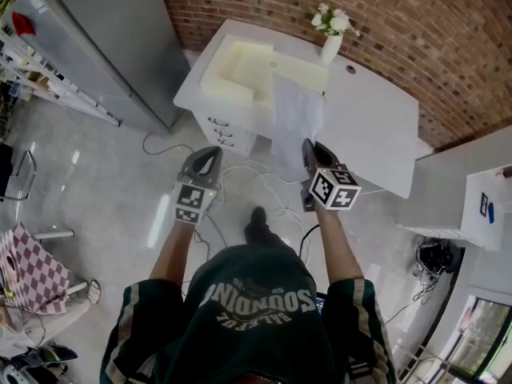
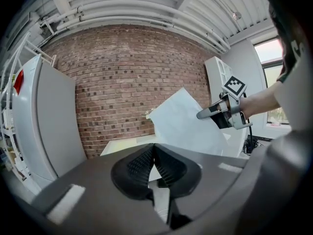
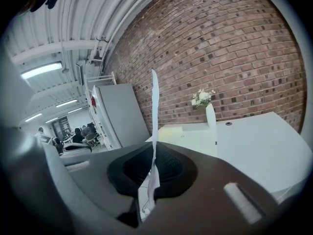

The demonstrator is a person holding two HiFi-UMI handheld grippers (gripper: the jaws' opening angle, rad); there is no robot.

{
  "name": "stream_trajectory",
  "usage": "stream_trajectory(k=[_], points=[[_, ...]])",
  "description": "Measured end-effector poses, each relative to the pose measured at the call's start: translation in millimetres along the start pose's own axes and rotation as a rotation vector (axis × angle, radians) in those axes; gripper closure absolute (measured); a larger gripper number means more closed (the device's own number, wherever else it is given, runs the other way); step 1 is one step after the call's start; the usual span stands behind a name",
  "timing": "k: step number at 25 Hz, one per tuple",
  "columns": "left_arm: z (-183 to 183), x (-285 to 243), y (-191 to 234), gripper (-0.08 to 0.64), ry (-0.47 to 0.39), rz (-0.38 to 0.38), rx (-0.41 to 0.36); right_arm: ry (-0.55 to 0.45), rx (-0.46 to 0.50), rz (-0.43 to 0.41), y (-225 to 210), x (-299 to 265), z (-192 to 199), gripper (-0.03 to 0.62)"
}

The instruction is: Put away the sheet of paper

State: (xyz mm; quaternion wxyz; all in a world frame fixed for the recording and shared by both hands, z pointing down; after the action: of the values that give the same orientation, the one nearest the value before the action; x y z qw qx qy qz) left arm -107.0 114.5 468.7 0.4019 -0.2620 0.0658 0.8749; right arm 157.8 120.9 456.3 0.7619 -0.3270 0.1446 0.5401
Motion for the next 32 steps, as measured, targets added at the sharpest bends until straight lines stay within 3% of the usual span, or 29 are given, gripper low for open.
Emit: stream_trajectory(k=[9,15,20,32], points=[[-19,-49,33,0.551,0.027,-0.003,0.019,0.012,0.0,-0.037,-16,-51,-45,0.592],[-23,-79,41,0.551,0.047,0.002,0.043,0.042,0.0,-0.045,-34,-75,-58,0.592],[-26,-105,38,0.551,0.071,0.001,0.003,0.058,0.027,-0.049,-47,-89,-66,0.592],[-31,-128,40,0.551,0.077,0.008,0.03,0.069,-0.014,-0.083,-70,-107,-83,0.592]])
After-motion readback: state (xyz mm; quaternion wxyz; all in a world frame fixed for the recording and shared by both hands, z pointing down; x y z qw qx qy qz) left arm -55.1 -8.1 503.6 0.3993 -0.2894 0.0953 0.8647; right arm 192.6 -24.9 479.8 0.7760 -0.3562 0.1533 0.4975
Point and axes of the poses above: the fingertips, and each gripper's own axes: x backward along the fingers, y to its left, z out of its underside, the point moved 4 cm from there along x, backward along the fingers, and after that the axes turned 15 degrees about y, right-handed, at the moved point
